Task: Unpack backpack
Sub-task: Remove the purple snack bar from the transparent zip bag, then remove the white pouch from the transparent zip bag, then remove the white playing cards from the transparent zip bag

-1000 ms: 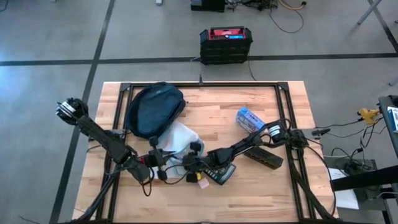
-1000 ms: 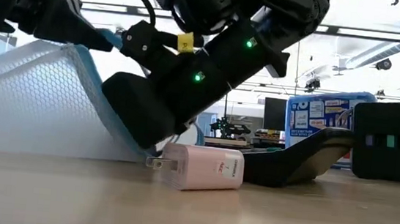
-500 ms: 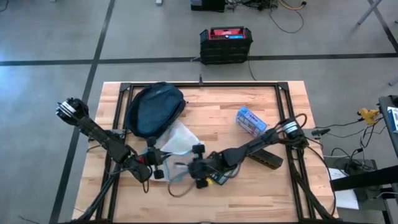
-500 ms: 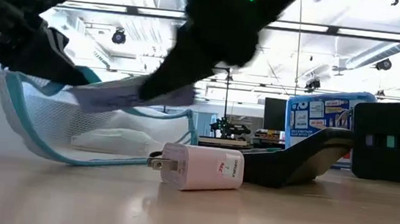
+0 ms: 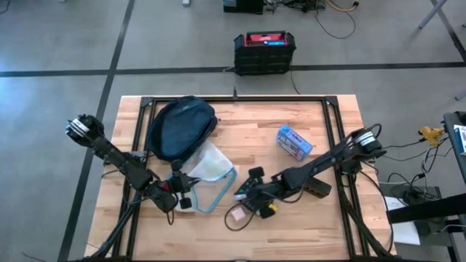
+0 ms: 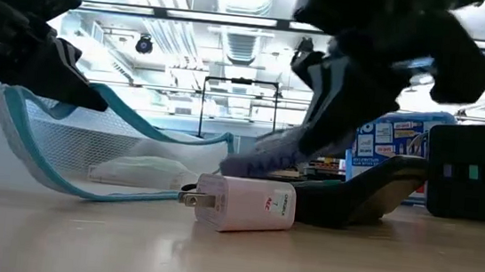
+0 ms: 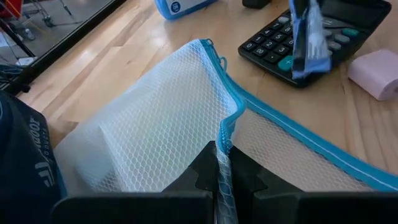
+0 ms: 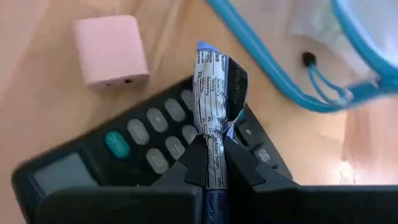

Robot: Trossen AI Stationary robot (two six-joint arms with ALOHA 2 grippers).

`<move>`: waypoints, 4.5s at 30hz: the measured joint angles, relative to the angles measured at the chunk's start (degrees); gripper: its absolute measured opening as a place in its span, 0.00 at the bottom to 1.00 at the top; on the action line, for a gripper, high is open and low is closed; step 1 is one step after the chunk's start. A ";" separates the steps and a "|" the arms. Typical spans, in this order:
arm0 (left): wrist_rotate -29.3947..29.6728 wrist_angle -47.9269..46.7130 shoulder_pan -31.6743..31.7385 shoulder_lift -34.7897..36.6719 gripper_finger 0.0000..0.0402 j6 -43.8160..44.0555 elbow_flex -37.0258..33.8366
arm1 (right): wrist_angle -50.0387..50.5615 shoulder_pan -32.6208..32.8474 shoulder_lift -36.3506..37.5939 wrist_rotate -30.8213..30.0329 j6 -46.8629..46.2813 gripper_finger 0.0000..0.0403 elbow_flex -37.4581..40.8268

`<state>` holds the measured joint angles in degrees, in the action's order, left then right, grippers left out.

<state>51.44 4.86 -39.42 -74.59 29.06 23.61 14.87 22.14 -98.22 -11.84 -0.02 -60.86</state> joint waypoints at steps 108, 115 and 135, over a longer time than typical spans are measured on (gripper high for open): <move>-8.40 -23.48 -4.54 -1.43 0.00 10.25 9.96 | 24.95 8.04 -4.30 3.43 -3.01 0.01 -16.33; -6.94 -24.41 -4.72 -0.84 0.00 9.54 10.65 | 20.89 6.39 -4.41 0.02 -4.60 0.14 -13.97; 9.23 -14.19 -4.76 2.33 0.00 -10.54 10.54 | 7.81 4.24 -4.62 -7.67 2.69 0.78 -14.73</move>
<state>60.67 -9.33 -44.18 -72.25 18.52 34.15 22.69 26.38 -102.84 -19.51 2.67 -75.59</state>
